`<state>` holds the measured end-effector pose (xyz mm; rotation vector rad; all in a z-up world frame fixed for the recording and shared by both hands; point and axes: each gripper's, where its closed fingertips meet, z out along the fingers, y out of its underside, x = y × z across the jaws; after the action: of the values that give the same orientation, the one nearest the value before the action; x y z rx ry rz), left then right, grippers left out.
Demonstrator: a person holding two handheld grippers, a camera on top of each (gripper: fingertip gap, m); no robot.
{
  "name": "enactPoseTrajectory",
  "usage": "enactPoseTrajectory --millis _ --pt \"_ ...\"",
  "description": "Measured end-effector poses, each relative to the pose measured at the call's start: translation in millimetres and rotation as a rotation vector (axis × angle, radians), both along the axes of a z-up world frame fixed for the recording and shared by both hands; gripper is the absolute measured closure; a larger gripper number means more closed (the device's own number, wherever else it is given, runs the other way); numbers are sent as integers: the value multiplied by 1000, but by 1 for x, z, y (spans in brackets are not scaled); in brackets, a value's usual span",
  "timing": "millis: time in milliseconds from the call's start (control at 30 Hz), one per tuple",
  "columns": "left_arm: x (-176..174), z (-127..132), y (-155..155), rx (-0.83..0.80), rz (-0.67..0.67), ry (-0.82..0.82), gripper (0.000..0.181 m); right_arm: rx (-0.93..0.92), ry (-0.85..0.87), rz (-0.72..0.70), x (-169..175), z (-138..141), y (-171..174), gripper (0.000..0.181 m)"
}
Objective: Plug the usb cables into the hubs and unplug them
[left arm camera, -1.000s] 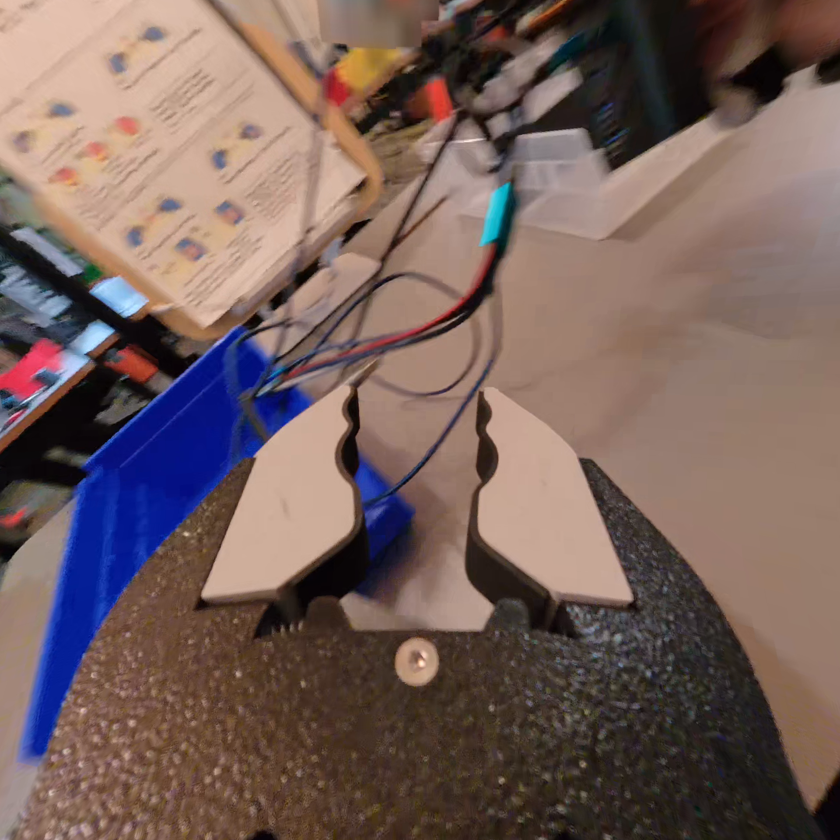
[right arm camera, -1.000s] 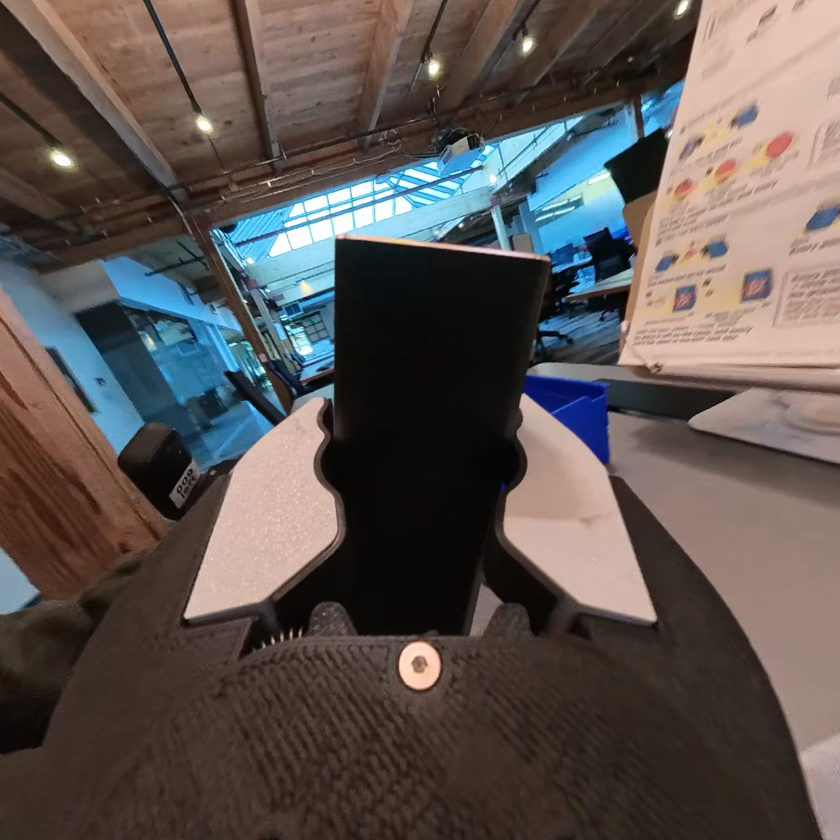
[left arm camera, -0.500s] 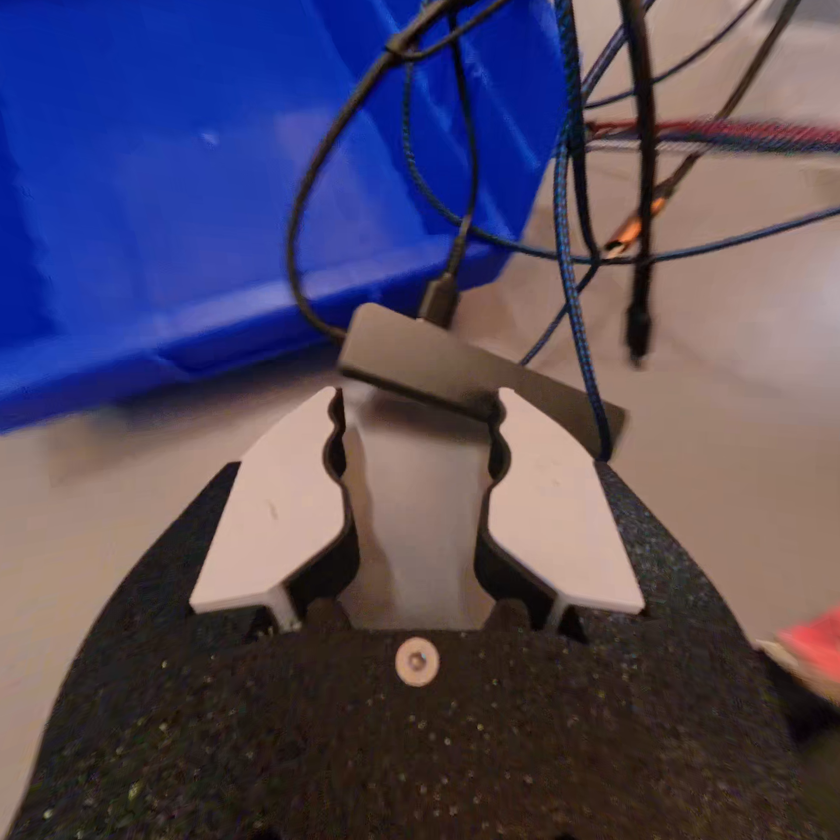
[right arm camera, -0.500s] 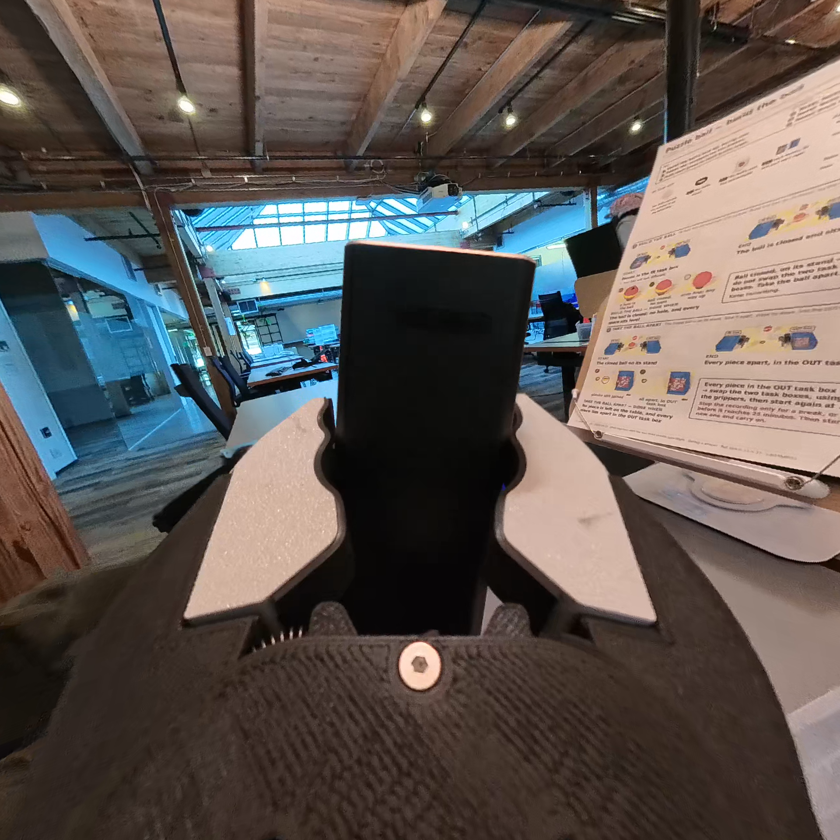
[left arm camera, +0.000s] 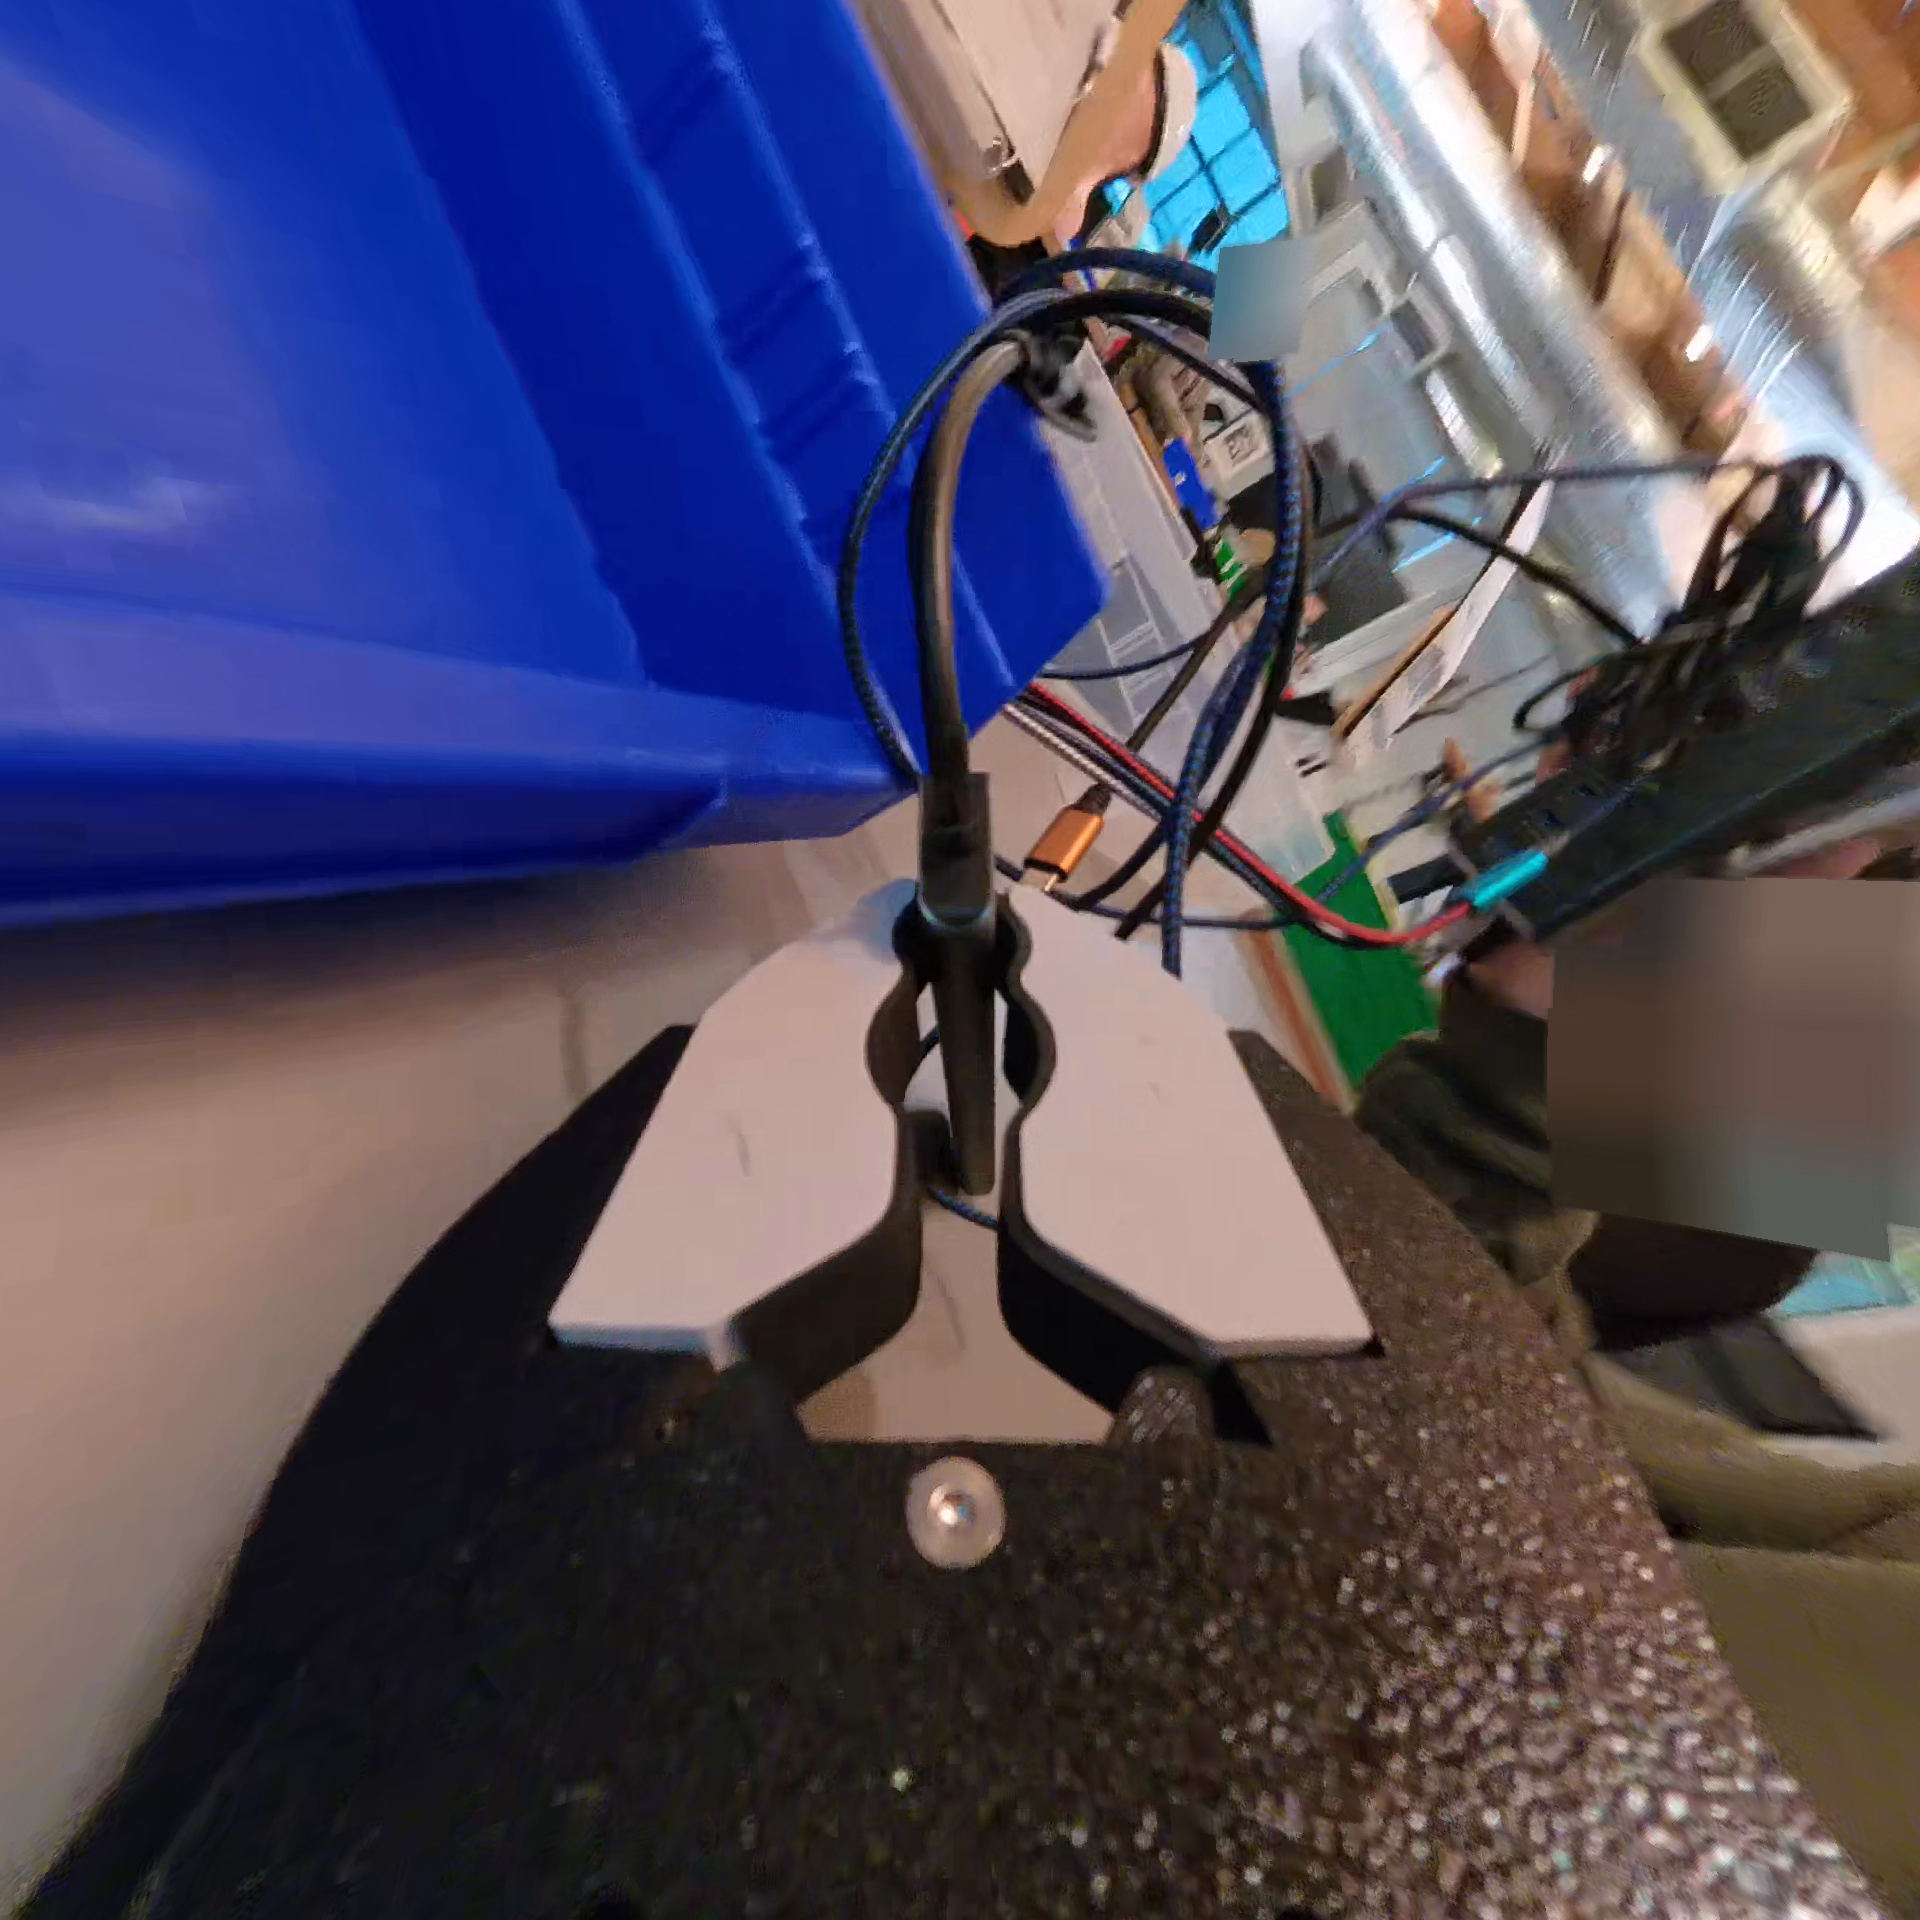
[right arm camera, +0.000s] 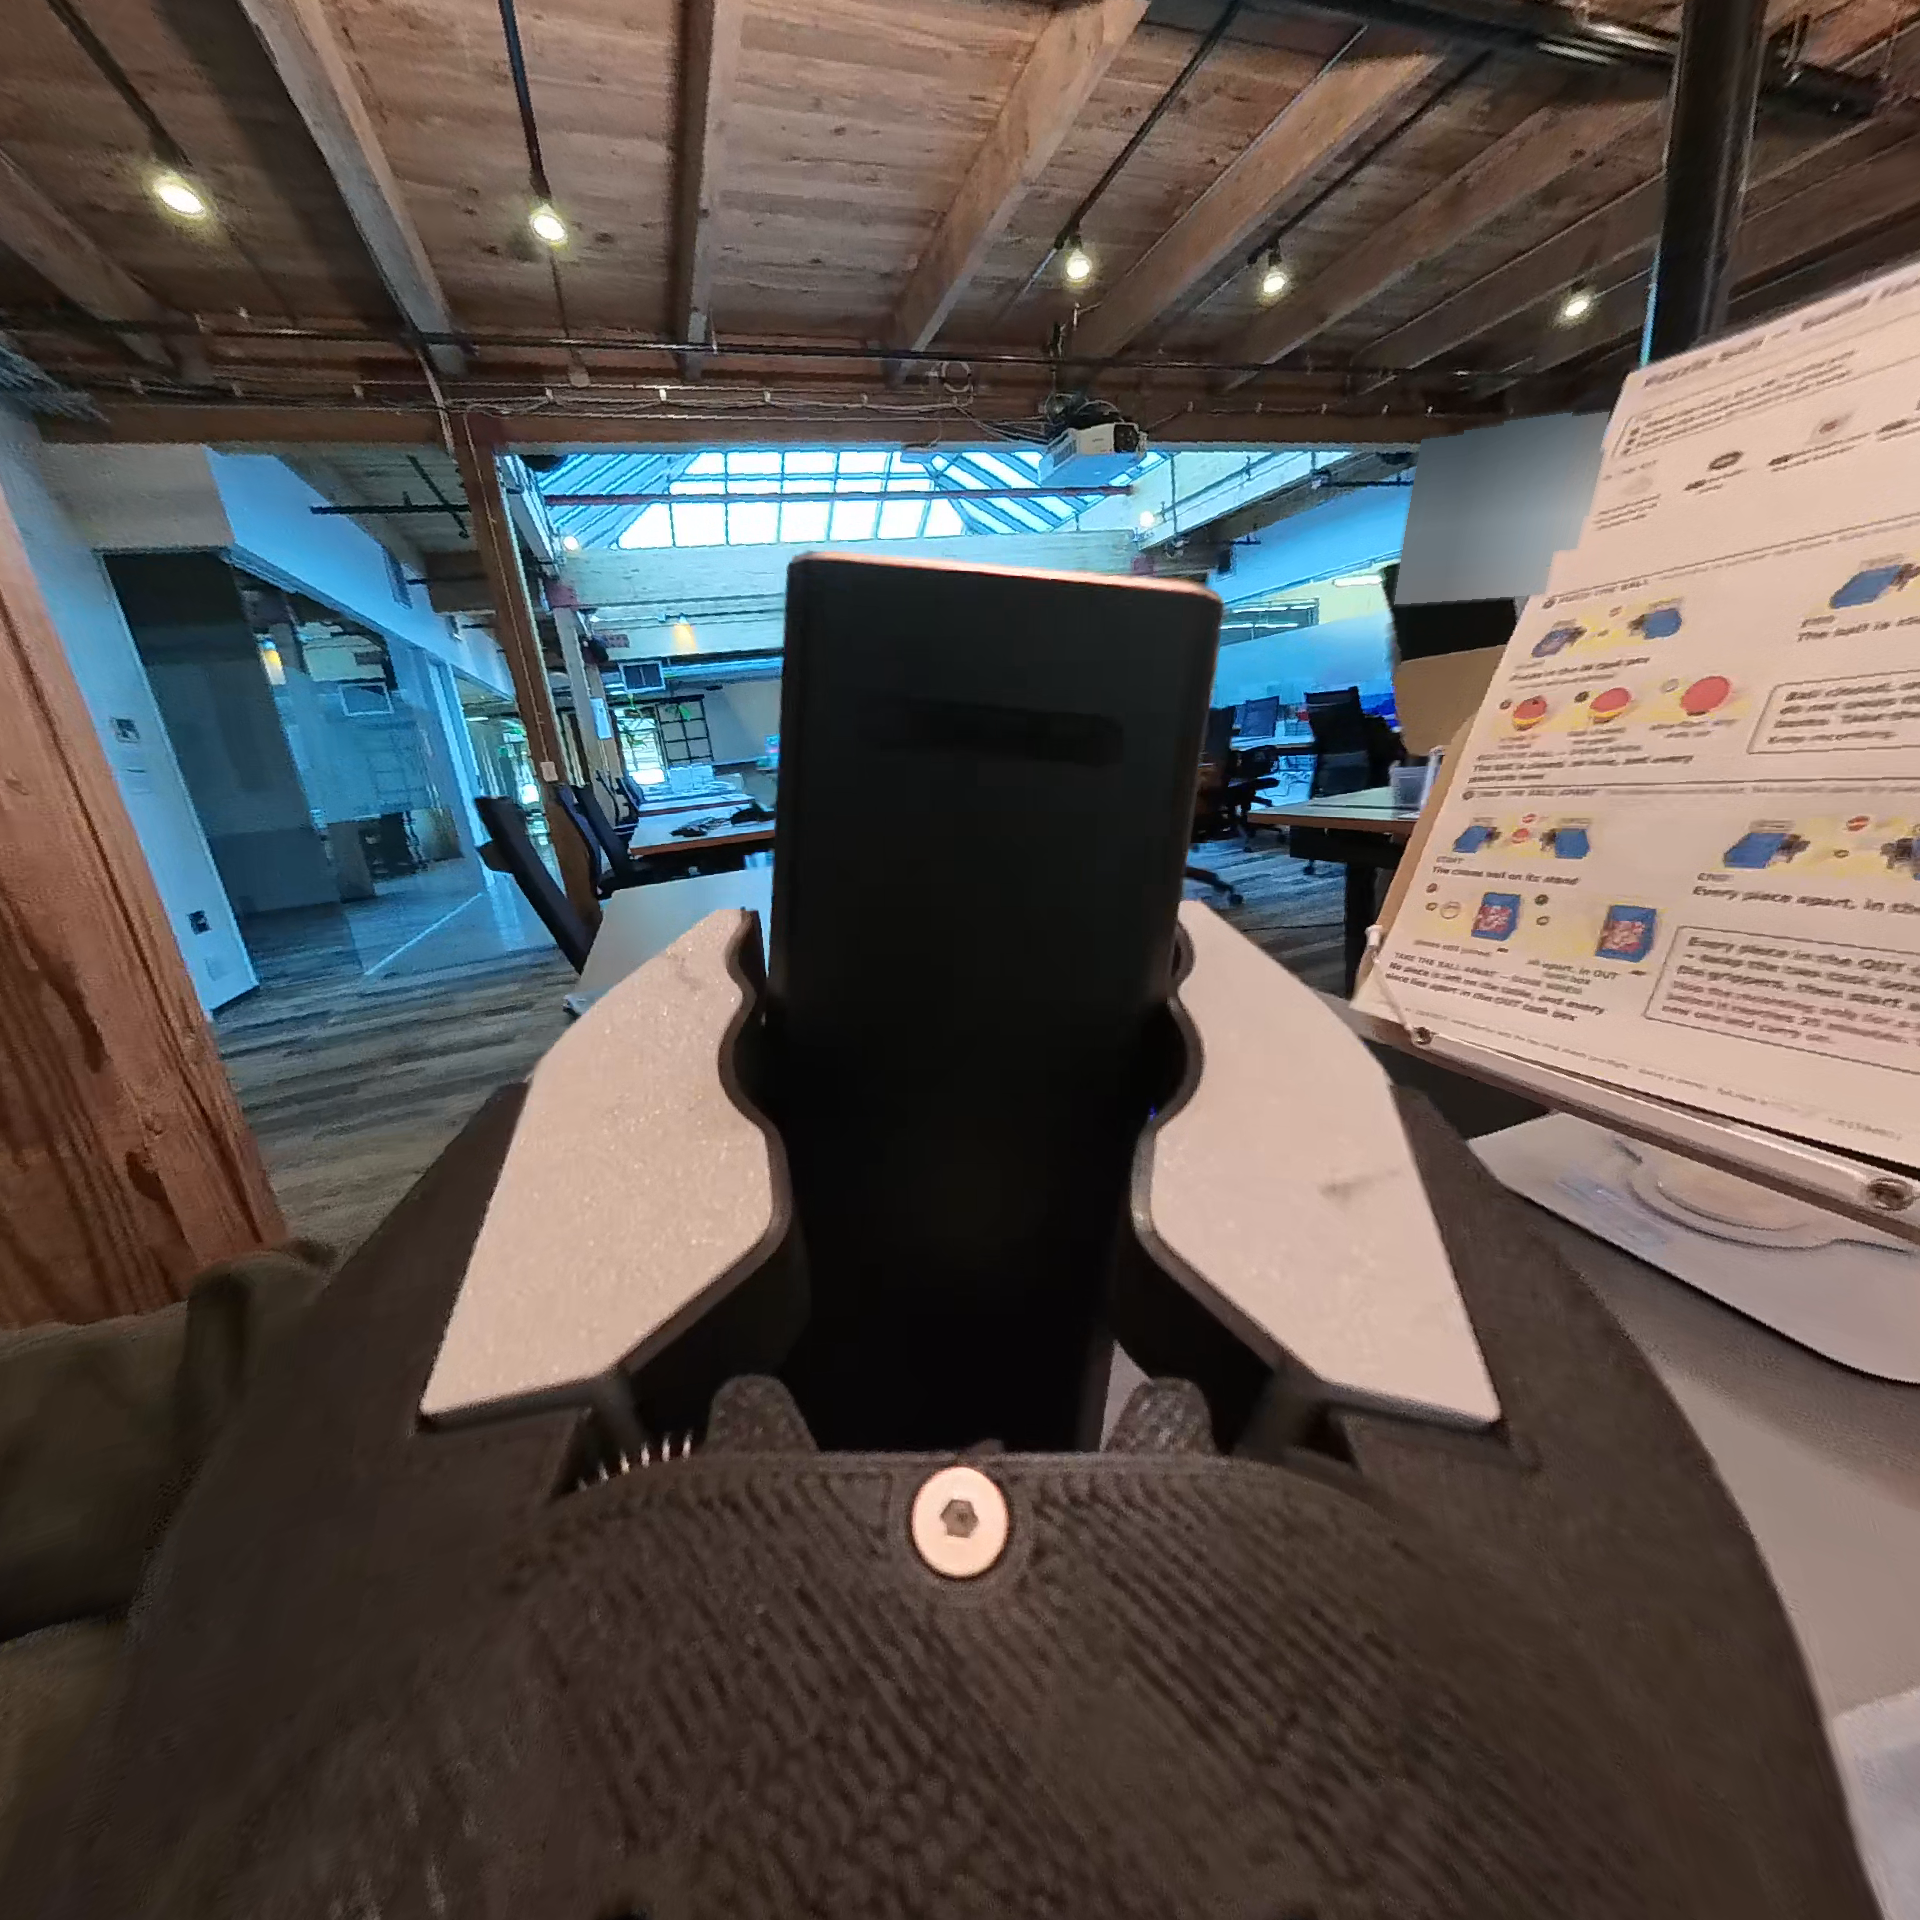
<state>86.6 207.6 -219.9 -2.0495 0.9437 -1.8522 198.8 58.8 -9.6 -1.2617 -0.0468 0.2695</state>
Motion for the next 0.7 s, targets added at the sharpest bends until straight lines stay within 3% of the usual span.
enactPoseTrajectory --millis 67,167,233,367,433,500,567,700 --pt "-10 17 3 149 -23 -12 172 -1 -14 -17 8 3 -8 109" --pt "-28 67 27 291 35 -71 171 26 -10 -37 23 10 -24 109" --pt "-38 109 54 345 130 -140 172 51 3 -46 33 16 -35 109" --pt "-59 192 127 453 472 -309 172 121 20 -79 46 33 -59 109" --pt "-63 223 149 464 558 -382 172 150 16 -78 49 40 -72 109" --pt "-48 233 156 522 534 -352 172 144 9 -77 48 42 -76 109" --pt "-25 222 163 622 539 -225 172 134 -27 -96 45 42 -76 109" --pt "-3 201 205 721 763 -82 172 189 -81 -185 42 59 -88 109"
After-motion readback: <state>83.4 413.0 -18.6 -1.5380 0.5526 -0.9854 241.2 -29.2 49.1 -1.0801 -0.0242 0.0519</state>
